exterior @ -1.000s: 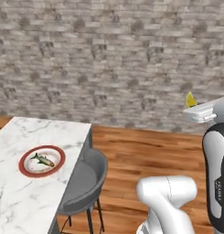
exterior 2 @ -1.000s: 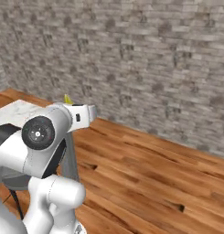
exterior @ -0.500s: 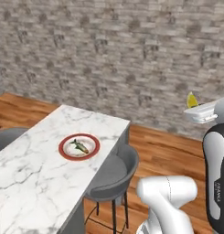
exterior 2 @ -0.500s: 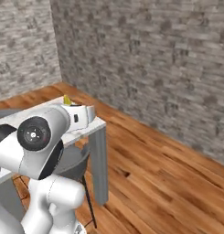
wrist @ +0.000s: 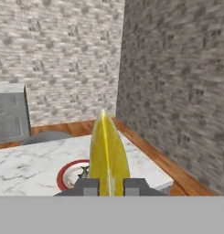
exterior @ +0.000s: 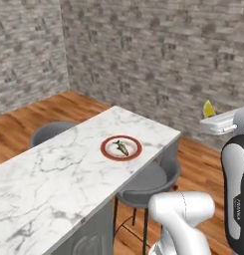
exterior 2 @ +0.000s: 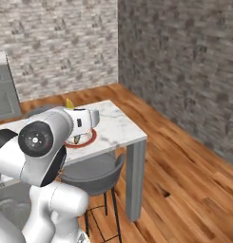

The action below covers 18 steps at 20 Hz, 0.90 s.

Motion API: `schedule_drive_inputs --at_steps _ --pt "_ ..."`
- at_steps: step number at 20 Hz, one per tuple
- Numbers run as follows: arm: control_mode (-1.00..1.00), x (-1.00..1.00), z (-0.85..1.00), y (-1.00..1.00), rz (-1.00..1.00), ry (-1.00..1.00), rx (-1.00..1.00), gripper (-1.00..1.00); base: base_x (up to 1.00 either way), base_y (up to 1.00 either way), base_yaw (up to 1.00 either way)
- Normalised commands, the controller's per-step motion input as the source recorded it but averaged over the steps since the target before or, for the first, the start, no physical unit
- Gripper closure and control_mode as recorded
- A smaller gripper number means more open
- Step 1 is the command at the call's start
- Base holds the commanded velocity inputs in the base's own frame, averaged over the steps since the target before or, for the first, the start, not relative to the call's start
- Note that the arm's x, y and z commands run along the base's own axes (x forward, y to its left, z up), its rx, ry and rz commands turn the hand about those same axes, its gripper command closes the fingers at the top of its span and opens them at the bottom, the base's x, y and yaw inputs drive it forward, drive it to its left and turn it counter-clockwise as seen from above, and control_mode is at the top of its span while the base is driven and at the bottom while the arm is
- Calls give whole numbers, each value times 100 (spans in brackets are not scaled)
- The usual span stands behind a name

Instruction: Take the lemon wedge from the fridge and place it on the plate with fish on the dining counter.

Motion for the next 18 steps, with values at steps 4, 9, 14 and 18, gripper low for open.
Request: schedule_drive_inputs --at_steps 4,9,14,18 --pt "100 0 0 0 0 0 0 100 2 46 42" --pt "100 0 0 0 0 0 0 100 36 47 28" --pt "100 0 0 0 0 0 0 100 93 13 5" --pt "100 0 0 0 0 0 0 100 99 0 0"
